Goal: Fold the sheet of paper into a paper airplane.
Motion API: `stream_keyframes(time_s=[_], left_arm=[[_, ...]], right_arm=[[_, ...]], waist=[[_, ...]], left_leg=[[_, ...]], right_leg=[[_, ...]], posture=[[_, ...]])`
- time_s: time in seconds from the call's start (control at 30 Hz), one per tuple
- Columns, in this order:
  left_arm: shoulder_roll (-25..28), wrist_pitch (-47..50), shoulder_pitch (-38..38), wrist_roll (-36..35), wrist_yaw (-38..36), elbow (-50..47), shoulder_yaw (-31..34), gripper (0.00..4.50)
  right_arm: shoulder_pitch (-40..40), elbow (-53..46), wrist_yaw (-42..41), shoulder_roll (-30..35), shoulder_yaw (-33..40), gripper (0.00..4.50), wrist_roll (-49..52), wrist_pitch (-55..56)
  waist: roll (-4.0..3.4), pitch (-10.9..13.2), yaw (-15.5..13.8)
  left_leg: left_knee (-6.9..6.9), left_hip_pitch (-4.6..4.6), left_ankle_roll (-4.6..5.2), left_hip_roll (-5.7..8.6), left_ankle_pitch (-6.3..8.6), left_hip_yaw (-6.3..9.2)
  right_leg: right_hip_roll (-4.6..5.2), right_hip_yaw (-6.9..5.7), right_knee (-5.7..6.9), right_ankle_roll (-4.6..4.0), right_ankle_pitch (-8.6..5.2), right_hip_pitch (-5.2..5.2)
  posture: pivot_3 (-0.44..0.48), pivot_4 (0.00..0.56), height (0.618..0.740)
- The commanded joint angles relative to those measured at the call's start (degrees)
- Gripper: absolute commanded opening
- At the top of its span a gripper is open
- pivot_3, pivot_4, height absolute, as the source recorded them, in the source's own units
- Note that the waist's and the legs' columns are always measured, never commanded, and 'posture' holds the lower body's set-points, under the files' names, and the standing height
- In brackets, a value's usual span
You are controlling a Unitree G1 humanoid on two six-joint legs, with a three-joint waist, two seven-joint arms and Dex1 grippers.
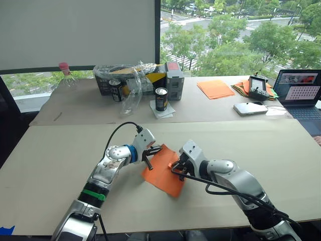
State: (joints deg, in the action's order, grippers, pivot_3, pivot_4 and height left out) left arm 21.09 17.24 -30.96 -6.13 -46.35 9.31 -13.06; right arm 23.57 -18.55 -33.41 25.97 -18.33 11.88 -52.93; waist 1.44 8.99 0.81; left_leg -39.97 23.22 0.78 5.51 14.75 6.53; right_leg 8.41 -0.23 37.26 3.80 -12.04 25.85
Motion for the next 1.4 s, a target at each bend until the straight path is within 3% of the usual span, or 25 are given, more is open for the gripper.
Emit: stream_keyframes(time_s=[0.03, 0.23, 0.5, 0.6, 0.7, 0.93, 1.1, 1.37, 1.4], left_arm=[[0.6, -5.0, 0.1, 0.0, -2.2, -2.7, -0.3, 0.03], [1.5, -8.4, 0.1, 1.4, -3.3, -1.5, -1.0, 0.03], [1.7, 1.5, -3.7, -1.5, -4.1, 5.8, 2.5, 0.03], [2.5, 9.9, -5.2, -3.3, -5.9, 8.0, 3.2, 0.03], [2.3, 18.2, -6.1, -7.7, -6.6, 6.5, 6.0, 0.79], [1.7, 38.3, -8.0, -18.0, -3.9, 1.4, 13.4, 3.16], [3.9, 45.7, -7.1, -20.0, -3.4, -0.1, 12.9, 3.16], [2.8, 48.9, -7.8, -20.1, -0.4, 1.3, 12.7, 3.16], [2.9, 48.9, -7.7, -20.1, -0.6, 1.1, 12.3, 2.65]], right_arm=[[-1.3, 0.6, 0.3, -0.4, -1.3, 0.00, -0.3, -0.7], [-1.7, 0.6, 0.6, -0.6, -1.7, 0.00, -0.3, -1.0], [-1.7, 0.8, 0.8, -1.0, -2.4, 0.00, -0.2, -1.2], [-1.6, 0.9, 0.9, -1.2, -2.6, 0.00, -0.2, -1.2], [-1.6, 1.1, 0.9, -1.3, -2.6, 0.00, -0.2, -1.1], [-1.3, 1.7, 0.7, -1.5, -3.0, 0.00, -0.3, -0.7], [-0.9, 2.1, 0.7, -1.8, -3.1, 0.00, -0.5, -0.5], [-1.4, 1.7, 0.2, -1.2, -3.1, 0.00, -0.7, -0.4], [-1.4, 1.7, 0.2, -1.1, -3.1, 0.00, -0.7, -0.4]], waist=[[0.00, 0.0, 0.0], [0.00, 0.0, 0.0], [0.00, 0.0, 0.1], [0.00, 0.0, 0.3], [0.00, 0.0, 0.3], [0.00, 0.0, 0.3], [0.00, 0.0, 0.4], [0.00, 0.0, 0.2], [0.00, 0.0, 0.2]], left_leg=[[0.00, -0.01, 0.00, 0.00, 0.00, -0.01], [0.00, -0.10, 0.16, -0.01, 0.09, -0.03], [0.01, -0.39, 0.45, -0.02, 0.26, -0.03], [0.01, -0.52, 0.48, -0.02, 0.28, -0.03], [0.01, -0.53, 0.48, -0.04, 0.29, -0.02], [0.00, -0.54, 0.47, -0.06, 0.28, -0.02], [0.09, -0.72, 0.45, -0.08, 0.29, -0.04], [0.09, -0.76, 0.44, -0.09, 0.29, -0.04], [0.09, -0.76, 0.44, -0.09, 0.29, -0.05]], right_leg=[[0.00, 0.00, 0.00, 0.00, 0.00, 0.00], [0.00, 0.02, -0.01, -0.01, 0.00, -0.12], [-0.04, 0.00, -0.03, 0.01, -0.01, -0.44], [-0.04, 0.00, -0.07, 0.02, -0.01, -0.58], [-0.06, -0.01, -0.06, 0.03, -0.02, -0.58], [-0.06, 0.00, -0.05, 0.03, -0.02, -0.60], [-0.07, 0.00, -0.05, 0.02, -0.02, -0.69], [-0.07, 0.01, -0.06, 0.02, -0.01, -0.73], [-0.07, 0.02, -0.06, 0.02, -0.02, -0.73]], posture=[[0.000, 0.150, 0.695], [0.000, 0.150, 0.695], [0.000, 0.150, 0.695], [0.000, 0.150, 0.695], [0.000, 0.150, 0.695], [0.000, 0.150, 0.695], [0.000, 0.150, 0.695], [0.000, 0.150, 0.695], [0.000, 0.150, 0.695]])
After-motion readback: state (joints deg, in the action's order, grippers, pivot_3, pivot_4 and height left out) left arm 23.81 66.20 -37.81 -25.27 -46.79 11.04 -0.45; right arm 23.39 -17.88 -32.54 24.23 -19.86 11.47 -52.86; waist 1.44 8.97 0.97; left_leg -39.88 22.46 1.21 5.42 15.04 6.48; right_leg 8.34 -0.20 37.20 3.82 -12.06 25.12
